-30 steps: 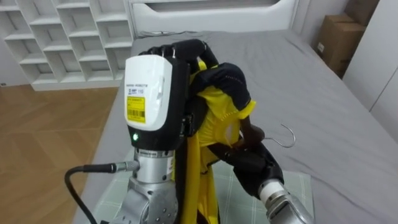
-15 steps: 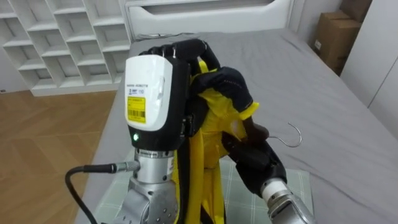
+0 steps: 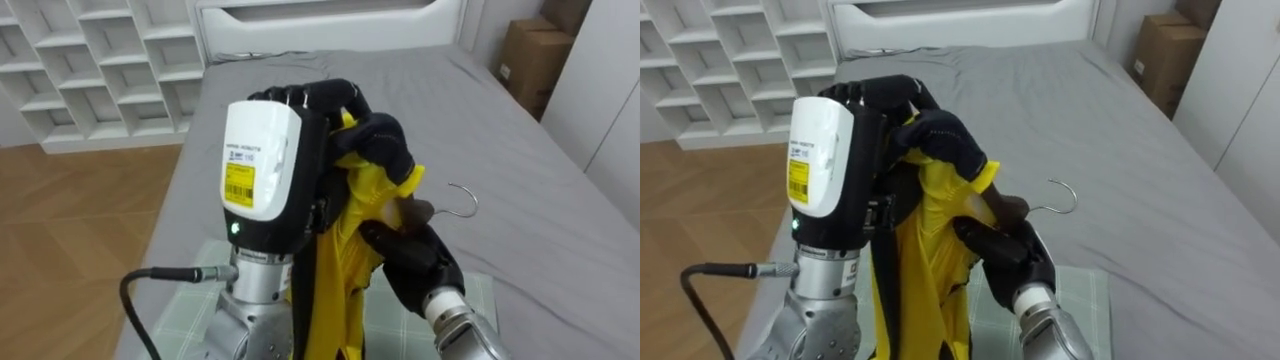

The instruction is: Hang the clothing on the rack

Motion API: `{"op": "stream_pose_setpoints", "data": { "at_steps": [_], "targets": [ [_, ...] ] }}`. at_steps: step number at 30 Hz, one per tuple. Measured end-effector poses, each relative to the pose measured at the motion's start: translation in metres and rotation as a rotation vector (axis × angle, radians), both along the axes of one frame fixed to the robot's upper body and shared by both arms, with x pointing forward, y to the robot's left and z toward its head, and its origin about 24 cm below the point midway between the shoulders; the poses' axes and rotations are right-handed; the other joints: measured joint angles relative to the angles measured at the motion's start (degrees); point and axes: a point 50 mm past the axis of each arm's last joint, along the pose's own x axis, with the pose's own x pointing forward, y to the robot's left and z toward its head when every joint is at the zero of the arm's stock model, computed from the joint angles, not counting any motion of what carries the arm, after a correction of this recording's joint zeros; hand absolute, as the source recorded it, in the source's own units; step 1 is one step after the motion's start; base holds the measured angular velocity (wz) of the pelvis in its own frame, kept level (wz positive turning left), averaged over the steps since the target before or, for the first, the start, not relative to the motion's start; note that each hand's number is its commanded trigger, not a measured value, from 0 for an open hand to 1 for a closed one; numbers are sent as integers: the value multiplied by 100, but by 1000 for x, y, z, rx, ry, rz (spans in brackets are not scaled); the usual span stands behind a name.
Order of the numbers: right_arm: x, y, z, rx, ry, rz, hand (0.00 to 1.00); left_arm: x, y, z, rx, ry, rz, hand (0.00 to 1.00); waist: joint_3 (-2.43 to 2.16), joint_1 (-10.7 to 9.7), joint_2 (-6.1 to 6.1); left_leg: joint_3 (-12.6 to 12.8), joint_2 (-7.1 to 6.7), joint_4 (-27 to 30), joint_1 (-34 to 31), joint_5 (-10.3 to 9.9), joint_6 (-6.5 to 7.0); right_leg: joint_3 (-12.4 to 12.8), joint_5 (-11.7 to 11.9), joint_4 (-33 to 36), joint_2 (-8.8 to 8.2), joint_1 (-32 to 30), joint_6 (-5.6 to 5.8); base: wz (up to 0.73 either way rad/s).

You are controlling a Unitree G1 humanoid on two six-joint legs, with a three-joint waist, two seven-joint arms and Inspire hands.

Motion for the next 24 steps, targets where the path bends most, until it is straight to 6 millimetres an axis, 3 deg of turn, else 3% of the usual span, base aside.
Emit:
{"op": "stream_pose_setpoints", "data": {
  "at_steps": [14, 24],
  "targets": [
    [-20, -32, -17, -244, 6, -46, 100, -3, 18, -21, 122, 72, 9, 100, -25, -82, -116, 116, -9, -7, 8, 0, 0, 96, -3, 2, 7, -25, 6, -3],
    [-27, -70, -14, -584, -36, -89, 100, -8, 34, -45, 178, 197, 37, 100, -30, -136, -341, 132, 3, -7, 14, 0, 0, 122, -3, -11, 26, -39, 5, -1]
  ]
}}
